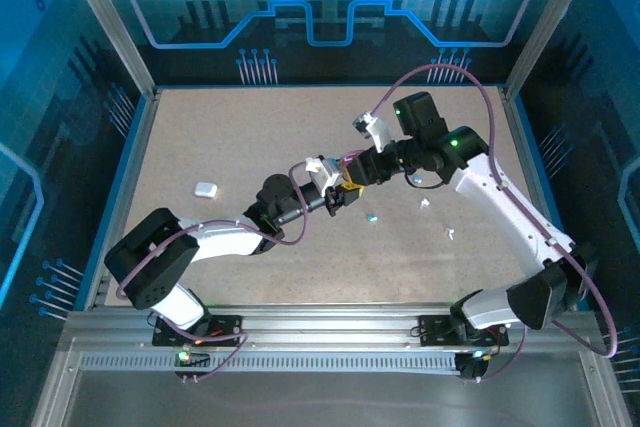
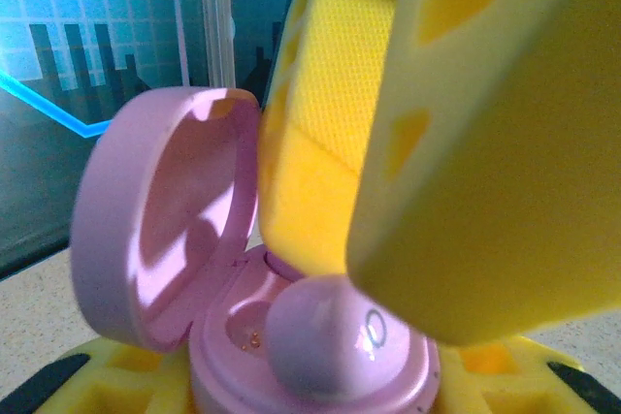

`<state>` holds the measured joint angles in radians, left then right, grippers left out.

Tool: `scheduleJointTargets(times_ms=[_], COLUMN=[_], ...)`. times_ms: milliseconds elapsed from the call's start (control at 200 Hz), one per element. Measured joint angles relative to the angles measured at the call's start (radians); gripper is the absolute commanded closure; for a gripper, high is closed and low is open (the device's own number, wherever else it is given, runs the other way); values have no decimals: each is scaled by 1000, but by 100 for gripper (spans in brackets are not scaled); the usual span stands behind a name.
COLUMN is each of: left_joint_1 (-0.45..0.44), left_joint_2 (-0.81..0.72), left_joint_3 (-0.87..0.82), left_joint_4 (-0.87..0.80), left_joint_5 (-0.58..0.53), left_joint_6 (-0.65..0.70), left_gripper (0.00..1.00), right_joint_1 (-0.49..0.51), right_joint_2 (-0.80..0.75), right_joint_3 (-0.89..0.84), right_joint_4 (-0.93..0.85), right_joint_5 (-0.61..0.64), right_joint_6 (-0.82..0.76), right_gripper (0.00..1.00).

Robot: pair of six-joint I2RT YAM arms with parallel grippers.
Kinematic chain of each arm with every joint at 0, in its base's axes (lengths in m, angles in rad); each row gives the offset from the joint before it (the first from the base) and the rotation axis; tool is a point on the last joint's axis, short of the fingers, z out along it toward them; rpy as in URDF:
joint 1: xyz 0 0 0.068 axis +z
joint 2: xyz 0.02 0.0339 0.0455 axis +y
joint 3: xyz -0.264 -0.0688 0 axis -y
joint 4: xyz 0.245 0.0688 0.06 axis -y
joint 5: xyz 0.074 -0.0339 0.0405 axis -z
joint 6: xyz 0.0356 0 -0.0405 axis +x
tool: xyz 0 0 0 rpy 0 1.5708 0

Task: Insert the wireless bluetooth earbuds into the charging case

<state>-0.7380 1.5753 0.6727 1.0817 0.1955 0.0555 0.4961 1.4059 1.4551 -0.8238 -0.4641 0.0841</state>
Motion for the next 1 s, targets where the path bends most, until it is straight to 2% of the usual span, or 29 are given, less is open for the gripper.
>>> scheduleJointTargets(times_ms=[245,520,1001], left_joint_1=[0,0,0], left_joint_2=[0,0,0], left_joint_3=[0,0,0], left_joint_4=[-5,-7,-25], left_joint_5=[0,0,-1], left_joint_6=[0,0,-1], left_gripper=[70,70,70], right_joint_1=[3,8,10], right_joint_2=[7,8,48], right_joint_3=[0,3,47], right_joint_4=[-4,-6,-29], right_joint_5=[12,37,65], right_joint_6=[-7,23,187], right_gripper=[74,76,78])
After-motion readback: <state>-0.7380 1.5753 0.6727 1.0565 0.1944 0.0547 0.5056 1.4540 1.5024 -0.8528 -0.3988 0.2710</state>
